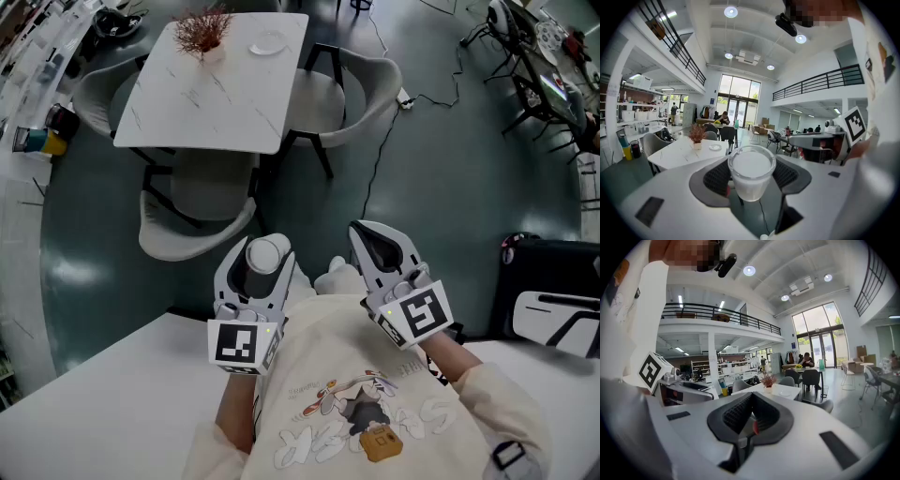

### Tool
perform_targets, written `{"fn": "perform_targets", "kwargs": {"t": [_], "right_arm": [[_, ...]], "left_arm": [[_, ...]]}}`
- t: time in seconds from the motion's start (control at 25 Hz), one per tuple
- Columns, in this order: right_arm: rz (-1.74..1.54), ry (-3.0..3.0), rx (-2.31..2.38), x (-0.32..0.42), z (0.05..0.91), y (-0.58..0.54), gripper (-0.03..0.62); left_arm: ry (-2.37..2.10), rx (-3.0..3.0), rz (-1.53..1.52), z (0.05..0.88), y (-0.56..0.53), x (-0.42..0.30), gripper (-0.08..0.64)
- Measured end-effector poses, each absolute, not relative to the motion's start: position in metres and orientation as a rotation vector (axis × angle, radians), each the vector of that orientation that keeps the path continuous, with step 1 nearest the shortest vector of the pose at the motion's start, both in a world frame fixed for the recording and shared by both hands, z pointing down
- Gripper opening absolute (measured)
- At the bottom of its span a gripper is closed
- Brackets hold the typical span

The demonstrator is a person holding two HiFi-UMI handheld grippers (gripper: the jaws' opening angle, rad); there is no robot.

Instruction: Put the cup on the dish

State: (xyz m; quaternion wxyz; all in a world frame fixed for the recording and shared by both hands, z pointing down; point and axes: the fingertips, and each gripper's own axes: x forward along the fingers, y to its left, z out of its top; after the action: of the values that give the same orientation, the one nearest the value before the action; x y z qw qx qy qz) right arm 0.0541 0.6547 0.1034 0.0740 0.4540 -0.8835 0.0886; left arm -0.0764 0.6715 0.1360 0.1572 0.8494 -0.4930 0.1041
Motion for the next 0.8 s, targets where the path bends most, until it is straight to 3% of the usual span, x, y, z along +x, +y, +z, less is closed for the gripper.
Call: {"fn": "perform_targets", "kwargs": {"t": [0.8], "right_arm": [[0.252, -2.720, 1.365, 0.123, 0.104, 0.634, 0.005]], "left_arm": [[-1.349, 2.483, 0.341, 0.133, 0.652, 0.014, 0.278]]}}
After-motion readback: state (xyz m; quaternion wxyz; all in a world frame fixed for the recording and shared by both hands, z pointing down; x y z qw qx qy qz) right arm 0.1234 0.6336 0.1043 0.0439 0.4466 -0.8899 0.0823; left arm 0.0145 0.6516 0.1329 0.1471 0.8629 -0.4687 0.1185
